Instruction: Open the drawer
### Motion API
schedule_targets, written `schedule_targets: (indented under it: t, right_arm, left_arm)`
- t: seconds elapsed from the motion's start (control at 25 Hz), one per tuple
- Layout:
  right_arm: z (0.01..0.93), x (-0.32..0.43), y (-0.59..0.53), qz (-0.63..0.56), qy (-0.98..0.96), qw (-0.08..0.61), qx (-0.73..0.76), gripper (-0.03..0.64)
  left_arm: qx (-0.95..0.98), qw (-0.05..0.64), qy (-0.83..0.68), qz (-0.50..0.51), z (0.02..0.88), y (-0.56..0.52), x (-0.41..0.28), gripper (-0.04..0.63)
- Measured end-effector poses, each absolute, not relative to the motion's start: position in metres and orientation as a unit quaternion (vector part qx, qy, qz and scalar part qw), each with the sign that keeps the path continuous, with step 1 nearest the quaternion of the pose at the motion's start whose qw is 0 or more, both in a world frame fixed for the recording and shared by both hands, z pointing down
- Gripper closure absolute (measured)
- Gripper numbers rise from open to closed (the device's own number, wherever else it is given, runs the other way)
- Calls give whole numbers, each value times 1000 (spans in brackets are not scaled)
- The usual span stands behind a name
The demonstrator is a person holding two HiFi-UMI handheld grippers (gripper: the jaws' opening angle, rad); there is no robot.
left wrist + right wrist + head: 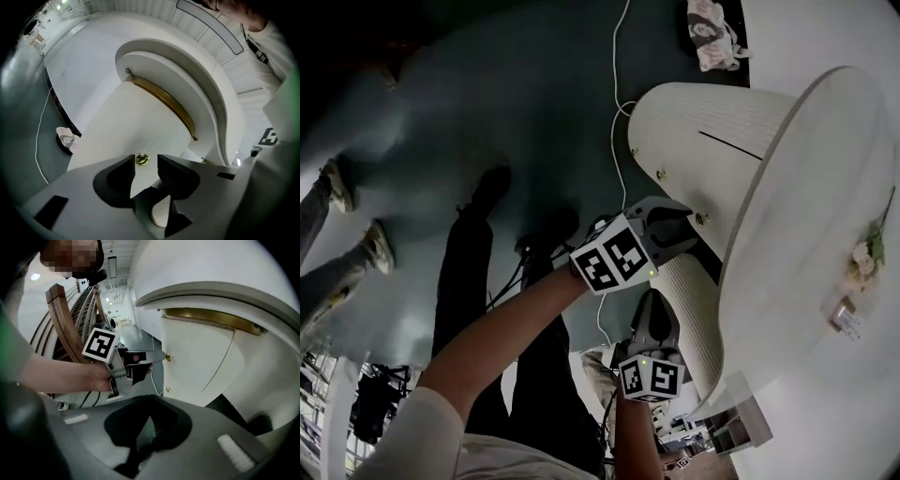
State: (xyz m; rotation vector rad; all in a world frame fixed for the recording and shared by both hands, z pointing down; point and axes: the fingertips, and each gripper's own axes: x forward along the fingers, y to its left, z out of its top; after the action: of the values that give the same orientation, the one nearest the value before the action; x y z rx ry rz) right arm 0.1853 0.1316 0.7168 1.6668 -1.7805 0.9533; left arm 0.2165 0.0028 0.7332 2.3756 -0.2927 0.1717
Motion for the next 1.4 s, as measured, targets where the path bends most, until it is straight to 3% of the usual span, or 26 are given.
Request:
schedule_targets:
  t: [0.24,0.4,1.4]
  right_arm:
    - [724,189,133,357,-655,249,618,606]
    - [726,192,135,354,-657,248,618,606]
    - [724,174,171,373,-628,225,645,606]
  left_arm:
    - [928,343,-119,81,747,-3,237,450]
    - [934,320,-127,90,751,-1,242,491]
    - [925,351,-106,103,750,30,188,494]
